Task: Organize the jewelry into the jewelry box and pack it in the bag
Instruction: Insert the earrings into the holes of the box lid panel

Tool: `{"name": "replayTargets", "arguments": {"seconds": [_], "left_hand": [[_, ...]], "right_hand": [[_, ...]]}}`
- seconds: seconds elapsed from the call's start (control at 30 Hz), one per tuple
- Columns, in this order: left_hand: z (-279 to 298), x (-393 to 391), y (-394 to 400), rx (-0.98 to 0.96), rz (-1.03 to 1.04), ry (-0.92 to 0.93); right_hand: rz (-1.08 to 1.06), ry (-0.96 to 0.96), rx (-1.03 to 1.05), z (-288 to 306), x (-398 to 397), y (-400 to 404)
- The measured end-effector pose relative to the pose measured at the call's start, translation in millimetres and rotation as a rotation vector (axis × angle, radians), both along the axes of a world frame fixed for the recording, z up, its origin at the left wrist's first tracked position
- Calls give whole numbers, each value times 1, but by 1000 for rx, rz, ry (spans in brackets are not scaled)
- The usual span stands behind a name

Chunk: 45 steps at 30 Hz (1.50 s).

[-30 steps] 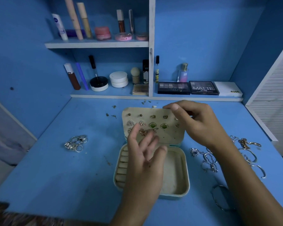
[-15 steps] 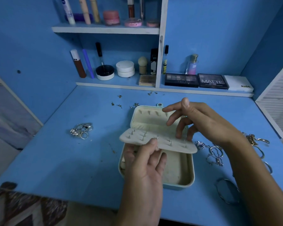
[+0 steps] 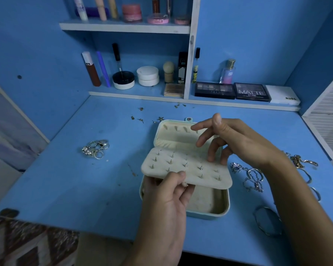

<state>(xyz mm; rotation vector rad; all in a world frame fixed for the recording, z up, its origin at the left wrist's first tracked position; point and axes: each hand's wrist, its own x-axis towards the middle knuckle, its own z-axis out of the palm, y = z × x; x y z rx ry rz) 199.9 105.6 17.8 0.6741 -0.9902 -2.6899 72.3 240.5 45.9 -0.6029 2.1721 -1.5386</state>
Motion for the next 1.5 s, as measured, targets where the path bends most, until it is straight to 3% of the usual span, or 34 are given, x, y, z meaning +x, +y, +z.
{"name": "replayTargets", "arguments": {"seconds": [0.37,1.07,1.2,1.5], "left_hand": [[2,0,-3,-3,-65,-37],[-9,-4,-9,-8,-67,-4],[-11,-3,-11,-4,-94,10],[-17,-3,-11,-5,-122,21]], "right_hand": [[-54,46,11,-5,-5,-4],[-368,583,478,-42,-120,-53],[-308,592,591,-49,-147,-64],[-405,546,675,-50,-158,-82]]}}
